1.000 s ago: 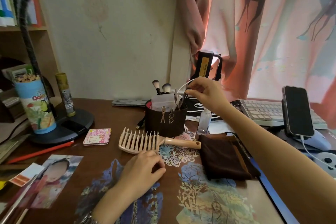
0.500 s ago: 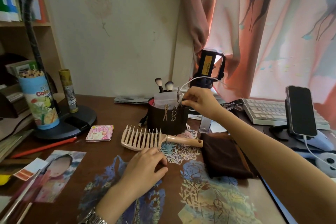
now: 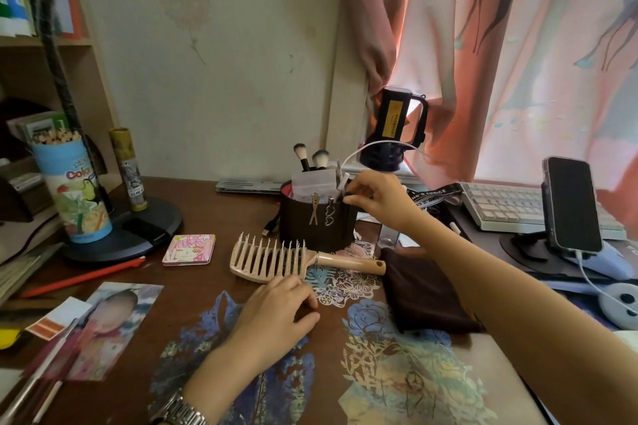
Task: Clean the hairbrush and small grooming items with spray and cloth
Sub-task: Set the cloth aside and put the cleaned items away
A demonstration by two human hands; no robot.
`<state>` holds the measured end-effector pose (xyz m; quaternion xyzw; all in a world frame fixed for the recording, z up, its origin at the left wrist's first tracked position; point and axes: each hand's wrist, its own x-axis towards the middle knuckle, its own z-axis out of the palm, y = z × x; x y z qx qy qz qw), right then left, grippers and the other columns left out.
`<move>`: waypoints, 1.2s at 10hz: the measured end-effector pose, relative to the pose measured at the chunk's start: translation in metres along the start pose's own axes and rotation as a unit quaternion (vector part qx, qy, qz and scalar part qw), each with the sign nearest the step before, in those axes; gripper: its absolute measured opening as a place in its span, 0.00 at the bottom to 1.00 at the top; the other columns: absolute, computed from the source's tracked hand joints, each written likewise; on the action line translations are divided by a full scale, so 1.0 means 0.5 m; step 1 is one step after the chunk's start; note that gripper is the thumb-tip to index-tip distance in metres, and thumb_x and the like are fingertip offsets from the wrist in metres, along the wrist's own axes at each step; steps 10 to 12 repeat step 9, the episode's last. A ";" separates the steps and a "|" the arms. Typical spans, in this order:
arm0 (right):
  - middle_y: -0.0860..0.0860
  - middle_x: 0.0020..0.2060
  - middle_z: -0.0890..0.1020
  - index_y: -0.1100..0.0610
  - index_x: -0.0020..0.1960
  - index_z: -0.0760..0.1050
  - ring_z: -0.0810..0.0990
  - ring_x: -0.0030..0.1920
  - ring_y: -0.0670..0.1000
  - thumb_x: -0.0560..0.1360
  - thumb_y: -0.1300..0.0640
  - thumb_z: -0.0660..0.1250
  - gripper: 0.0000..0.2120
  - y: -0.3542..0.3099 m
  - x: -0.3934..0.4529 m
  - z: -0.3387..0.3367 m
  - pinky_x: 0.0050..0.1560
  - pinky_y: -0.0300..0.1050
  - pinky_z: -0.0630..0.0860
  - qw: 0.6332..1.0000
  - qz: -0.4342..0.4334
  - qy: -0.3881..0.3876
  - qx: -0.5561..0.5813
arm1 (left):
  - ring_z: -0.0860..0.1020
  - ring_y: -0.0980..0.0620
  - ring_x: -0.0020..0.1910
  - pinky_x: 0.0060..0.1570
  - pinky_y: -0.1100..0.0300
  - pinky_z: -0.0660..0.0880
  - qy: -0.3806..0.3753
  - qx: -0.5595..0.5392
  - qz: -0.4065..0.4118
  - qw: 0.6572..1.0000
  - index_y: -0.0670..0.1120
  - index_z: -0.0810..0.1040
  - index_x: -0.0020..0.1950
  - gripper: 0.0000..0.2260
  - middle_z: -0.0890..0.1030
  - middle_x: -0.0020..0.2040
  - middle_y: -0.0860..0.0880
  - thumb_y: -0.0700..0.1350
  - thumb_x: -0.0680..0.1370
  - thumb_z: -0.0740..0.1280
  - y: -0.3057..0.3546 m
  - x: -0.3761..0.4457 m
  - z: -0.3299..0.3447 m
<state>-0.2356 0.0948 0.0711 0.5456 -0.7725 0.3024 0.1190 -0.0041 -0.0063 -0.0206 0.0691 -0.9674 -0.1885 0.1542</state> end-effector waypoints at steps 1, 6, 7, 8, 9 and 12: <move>0.51 0.41 0.80 0.59 0.47 0.79 0.79 0.41 0.50 0.72 0.59 0.71 0.06 0.002 -0.003 0.002 0.44 0.42 0.77 1.000 0.014 -0.004 0.002 | 0.67 0.61 0.59 0.58 0.63 0.66 -0.001 0.000 -0.003 1.000 0.57 0.73 0.53 0.07 0.71 0.55 0.61 0.56 0.78 0.62 -0.001 0.000 0.002; 0.54 0.46 0.79 0.62 0.52 0.77 0.77 0.44 0.51 0.74 0.57 0.69 0.10 -0.021 -0.003 -0.005 0.47 0.45 0.77 0.996 0.056 -0.053 -0.041 | 0.67 0.61 0.59 0.57 0.63 0.66 -0.011 -0.012 -0.007 1.000 0.56 0.75 0.52 0.07 0.72 0.56 0.60 0.56 0.77 0.63 -0.007 0.003 0.001; 0.54 0.48 0.80 0.61 0.55 0.76 0.78 0.45 0.50 0.72 0.55 0.71 0.15 -0.035 -0.005 -0.015 0.48 0.43 0.78 0.993 0.076 -0.072 -0.047 | 0.68 0.60 0.58 0.56 0.63 0.67 -0.013 -0.011 -0.009 1.000 0.56 0.75 0.52 0.07 0.72 0.56 0.60 0.56 0.77 0.64 -0.007 0.002 0.000; 0.54 0.49 0.80 0.61 0.54 0.76 0.78 0.45 0.50 0.72 0.55 0.71 0.14 -0.041 -0.003 -0.033 0.48 0.41 0.77 0.994 0.082 -0.051 -0.046 | 0.68 0.60 0.58 0.56 0.63 0.67 -0.013 -0.007 -0.008 1.000 0.56 0.75 0.52 0.07 0.72 0.55 0.60 0.56 0.77 0.63 -0.006 0.001 -0.001; 0.53 0.48 0.77 0.59 0.53 0.74 0.77 0.45 0.51 0.73 0.55 0.70 0.12 -0.062 -0.005 -0.062 0.47 0.43 0.76 0.993 0.064 -0.031 -0.094 | 0.68 0.60 0.58 0.57 0.62 0.67 -0.011 -0.004 -0.009 1.000 0.56 0.74 0.53 0.07 0.72 0.55 0.60 0.56 0.77 0.62 -0.006 0.000 -0.002; 0.53 0.48 0.77 0.59 0.53 0.74 0.77 0.45 0.51 0.73 0.55 0.70 0.12 -0.062 -0.005 -0.062 0.47 0.43 0.76 0.993 0.064 -0.031 -0.094 | 0.68 0.60 0.58 0.57 0.62 0.67 -0.011 -0.004 -0.009 1.000 0.56 0.74 0.53 0.07 0.72 0.55 0.60 0.56 0.77 0.62 -0.006 0.000 -0.002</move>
